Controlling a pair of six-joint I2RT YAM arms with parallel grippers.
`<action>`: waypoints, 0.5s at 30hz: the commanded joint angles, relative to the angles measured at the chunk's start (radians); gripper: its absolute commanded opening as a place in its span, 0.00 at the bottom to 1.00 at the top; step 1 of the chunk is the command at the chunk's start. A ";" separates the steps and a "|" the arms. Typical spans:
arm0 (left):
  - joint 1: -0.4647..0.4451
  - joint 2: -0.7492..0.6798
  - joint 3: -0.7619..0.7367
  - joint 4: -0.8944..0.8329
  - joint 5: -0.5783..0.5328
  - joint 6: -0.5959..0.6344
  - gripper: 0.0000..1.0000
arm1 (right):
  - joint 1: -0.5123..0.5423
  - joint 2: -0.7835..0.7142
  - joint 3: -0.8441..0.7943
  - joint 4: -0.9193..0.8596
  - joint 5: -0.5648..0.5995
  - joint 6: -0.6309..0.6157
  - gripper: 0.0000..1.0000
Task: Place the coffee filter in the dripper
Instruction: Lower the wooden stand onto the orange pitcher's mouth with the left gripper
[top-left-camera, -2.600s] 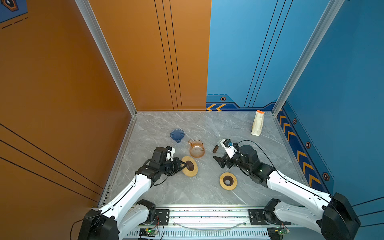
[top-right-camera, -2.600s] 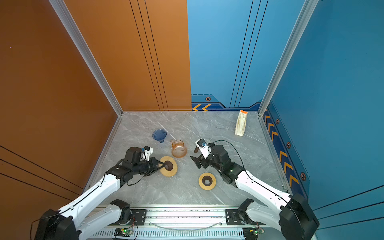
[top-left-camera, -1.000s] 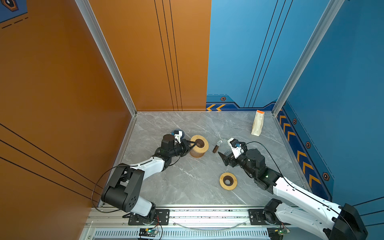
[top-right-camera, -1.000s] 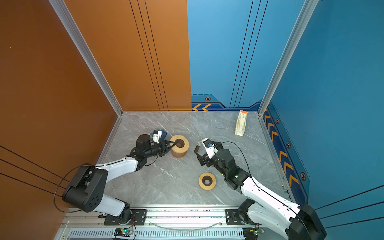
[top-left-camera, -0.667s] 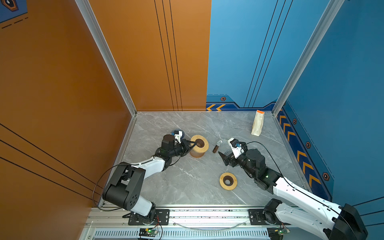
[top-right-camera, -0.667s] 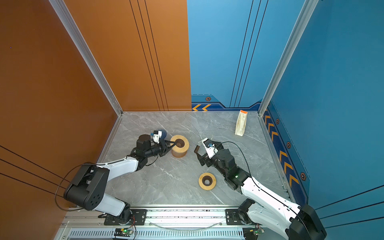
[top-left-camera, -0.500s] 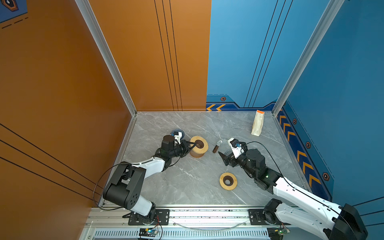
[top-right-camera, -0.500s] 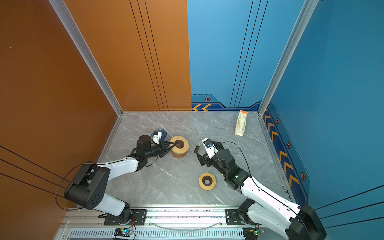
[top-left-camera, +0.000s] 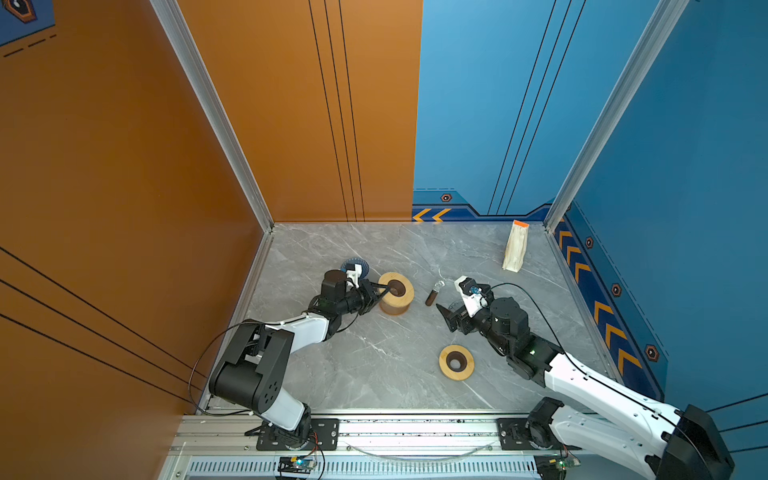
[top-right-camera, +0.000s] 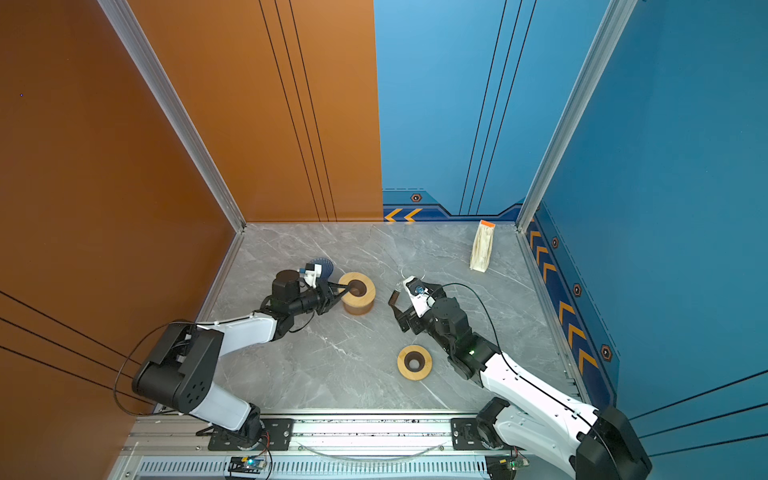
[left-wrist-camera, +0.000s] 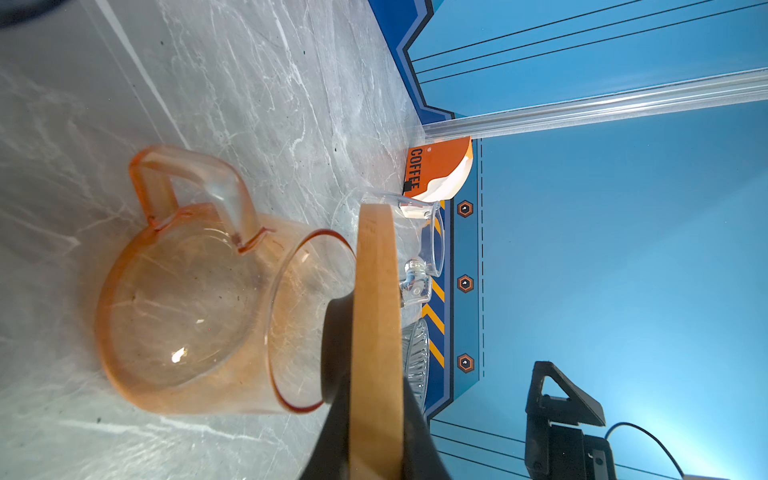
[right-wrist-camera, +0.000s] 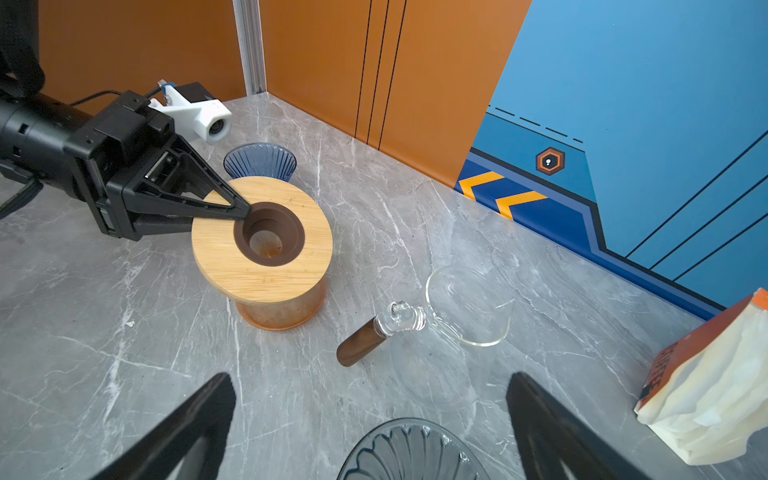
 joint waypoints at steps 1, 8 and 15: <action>0.012 0.009 0.005 0.023 0.015 0.016 0.07 | -0.003 0.017 0.022 0.010 -0.014 -0.001 1.00; 0.035 0.045 0.020 0.087 0.031 -0.016 0.09 | -0.002 0.037 0.029 0.021 -0.020 0.005 1.00; 0.034 0.085 0.036 0.117 0.053 -0.037 0.14 | -0.002 0.034 0.030 0.018 -0.017 0.003 1.00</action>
